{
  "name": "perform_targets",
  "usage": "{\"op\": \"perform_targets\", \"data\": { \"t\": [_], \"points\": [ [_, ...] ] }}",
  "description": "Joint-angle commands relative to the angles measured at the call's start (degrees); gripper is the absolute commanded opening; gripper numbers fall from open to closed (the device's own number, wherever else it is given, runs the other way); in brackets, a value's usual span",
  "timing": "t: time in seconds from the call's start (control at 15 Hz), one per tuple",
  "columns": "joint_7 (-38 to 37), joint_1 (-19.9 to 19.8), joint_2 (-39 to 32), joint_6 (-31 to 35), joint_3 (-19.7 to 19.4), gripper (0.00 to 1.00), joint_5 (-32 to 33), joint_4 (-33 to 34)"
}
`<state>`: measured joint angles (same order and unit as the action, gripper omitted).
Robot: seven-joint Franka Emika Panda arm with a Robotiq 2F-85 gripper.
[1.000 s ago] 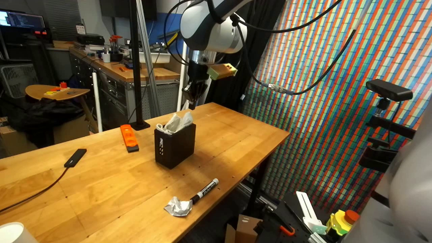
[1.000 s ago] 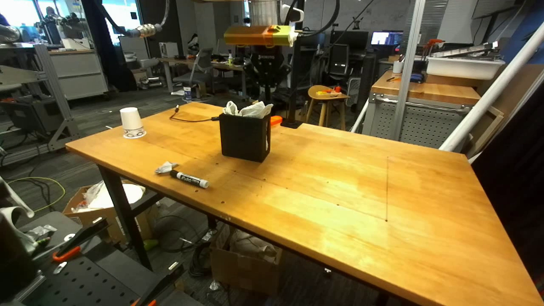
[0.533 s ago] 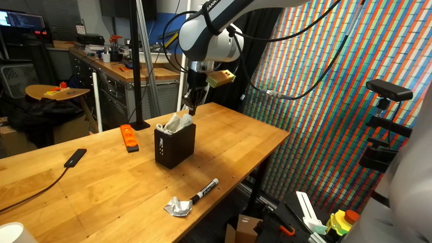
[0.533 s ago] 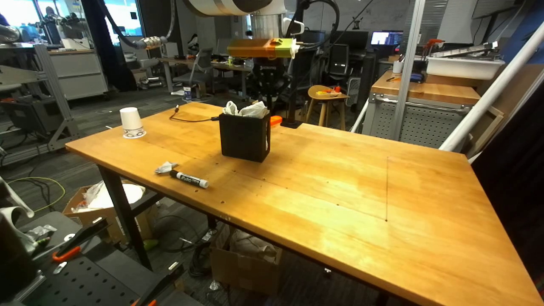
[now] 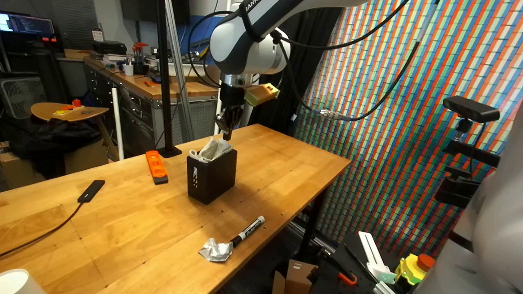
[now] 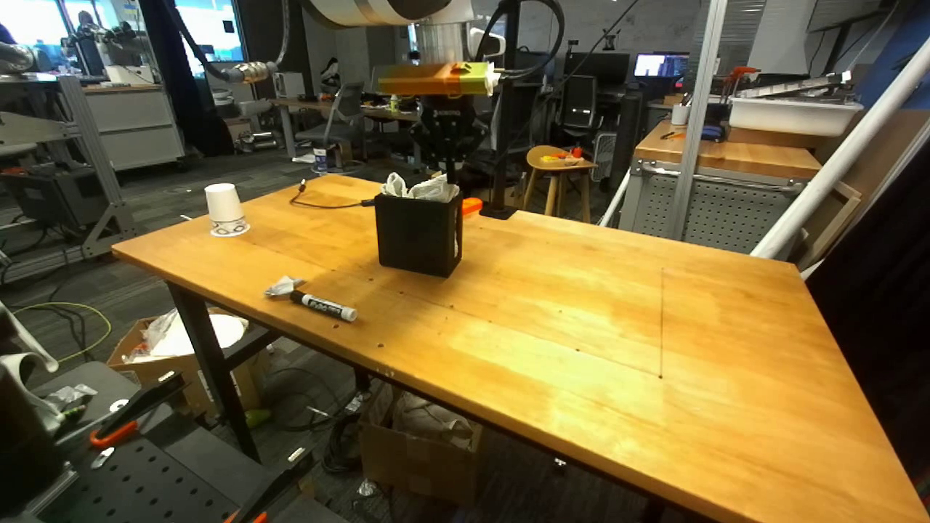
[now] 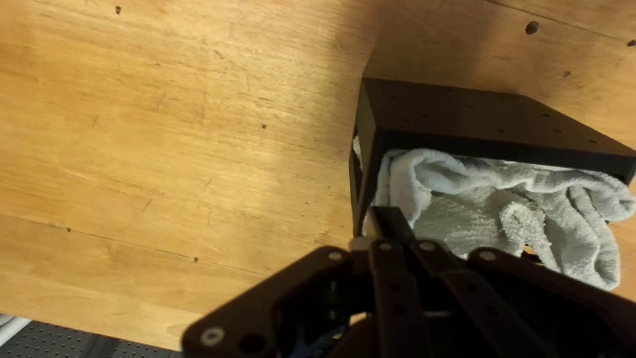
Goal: Put the cloth in the black box
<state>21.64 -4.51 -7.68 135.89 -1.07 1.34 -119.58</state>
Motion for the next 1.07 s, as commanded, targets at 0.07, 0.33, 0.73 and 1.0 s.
{"op": "perform_targets", "data": {
  "t": [0.07,0.33,0.73,1.0],
  "points": [
    [-1.1,1.1,1.0,1.1,0.9,0.00,-0.8,-2.2],
    [-1.2,1.4,0.5,1.3,1.4,0.00,-1.2,-3.1],
    [-0.6,1.3,-1.0,2.2,2.1,0.00,-5.0,-3.2],
    [-0.7,1.3,-2.8,2.3,2.7,0.00,-6.4,-3.1]
  ]
}}
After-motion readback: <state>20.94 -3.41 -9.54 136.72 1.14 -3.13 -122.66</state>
